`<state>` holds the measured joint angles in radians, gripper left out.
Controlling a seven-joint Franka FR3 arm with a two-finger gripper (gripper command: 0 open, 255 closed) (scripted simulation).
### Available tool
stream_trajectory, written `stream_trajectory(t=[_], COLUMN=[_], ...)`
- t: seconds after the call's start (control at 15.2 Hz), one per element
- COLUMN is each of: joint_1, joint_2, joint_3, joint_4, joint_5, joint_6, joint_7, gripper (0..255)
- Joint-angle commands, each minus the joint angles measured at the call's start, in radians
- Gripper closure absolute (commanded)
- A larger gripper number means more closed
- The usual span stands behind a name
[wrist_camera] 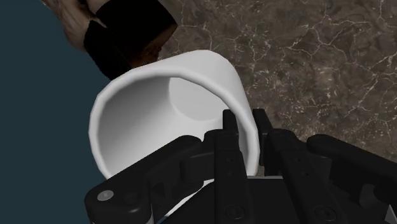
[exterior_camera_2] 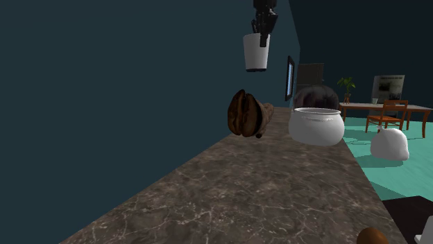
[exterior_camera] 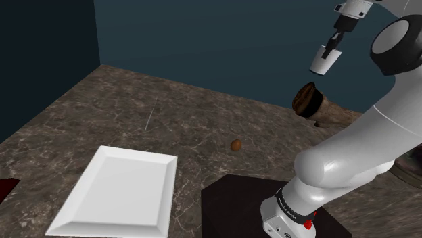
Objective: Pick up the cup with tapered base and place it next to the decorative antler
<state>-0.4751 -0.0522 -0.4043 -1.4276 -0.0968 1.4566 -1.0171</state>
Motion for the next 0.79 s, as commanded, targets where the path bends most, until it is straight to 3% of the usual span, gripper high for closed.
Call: stream_trajectory(t=[0.0,0.73], joint_1=[-0.025,-0.207], joint_2=[0.012,0.181], joint_3=[-0.03,-0.191], joint_4=[0.013,0.193], joint_5=[0.008,0.128], joint_6=[0.003,-0.015], joint_7=[-0.056,-0.372], gripper=[255,255])
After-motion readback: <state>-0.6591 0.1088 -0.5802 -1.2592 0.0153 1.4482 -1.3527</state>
